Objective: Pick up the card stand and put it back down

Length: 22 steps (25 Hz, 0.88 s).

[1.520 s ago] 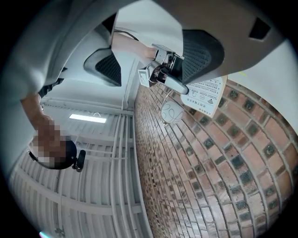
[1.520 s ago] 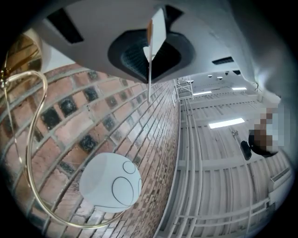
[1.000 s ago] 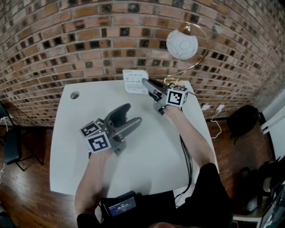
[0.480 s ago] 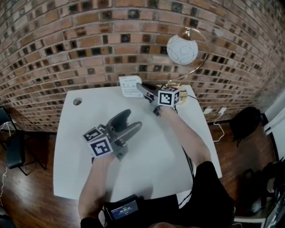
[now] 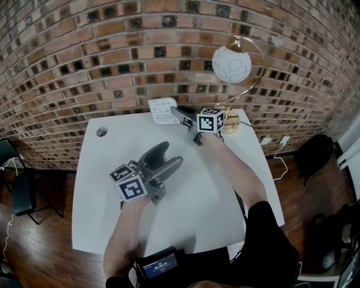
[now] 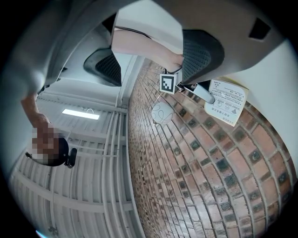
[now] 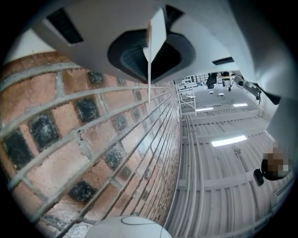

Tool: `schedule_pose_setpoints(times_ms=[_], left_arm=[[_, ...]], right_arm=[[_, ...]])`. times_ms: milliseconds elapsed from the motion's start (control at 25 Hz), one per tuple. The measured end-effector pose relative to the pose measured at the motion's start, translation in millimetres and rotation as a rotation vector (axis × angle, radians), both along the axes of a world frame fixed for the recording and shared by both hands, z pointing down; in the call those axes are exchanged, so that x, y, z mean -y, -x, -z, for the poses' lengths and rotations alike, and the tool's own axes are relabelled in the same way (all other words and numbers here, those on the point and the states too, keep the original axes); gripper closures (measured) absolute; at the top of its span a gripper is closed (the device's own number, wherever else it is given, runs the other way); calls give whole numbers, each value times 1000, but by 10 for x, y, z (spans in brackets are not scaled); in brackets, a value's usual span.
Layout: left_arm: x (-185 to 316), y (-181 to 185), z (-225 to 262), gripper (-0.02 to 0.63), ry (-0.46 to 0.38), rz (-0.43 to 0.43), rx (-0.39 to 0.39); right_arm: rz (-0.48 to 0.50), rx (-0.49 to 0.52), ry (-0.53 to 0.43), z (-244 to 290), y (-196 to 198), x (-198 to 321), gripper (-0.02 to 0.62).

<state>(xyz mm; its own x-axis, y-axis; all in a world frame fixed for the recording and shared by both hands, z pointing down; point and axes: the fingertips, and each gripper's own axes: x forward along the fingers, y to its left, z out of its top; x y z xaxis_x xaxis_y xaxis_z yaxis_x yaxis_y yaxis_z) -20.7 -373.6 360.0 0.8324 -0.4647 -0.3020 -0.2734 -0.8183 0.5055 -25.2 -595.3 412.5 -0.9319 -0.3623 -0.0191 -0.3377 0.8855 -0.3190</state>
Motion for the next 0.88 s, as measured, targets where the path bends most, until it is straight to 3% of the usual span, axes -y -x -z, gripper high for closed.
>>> schedule_pose_setpoints(times_ms=[200,880], left_arm=[[0,-7,1,206,1,-4,0],[-3,-39,-28,206,9,-12,2]], right_arm=[[-6,-45,-2,-76,-36,37,552],[-210,-304,-25,-316,-239,135,467]])
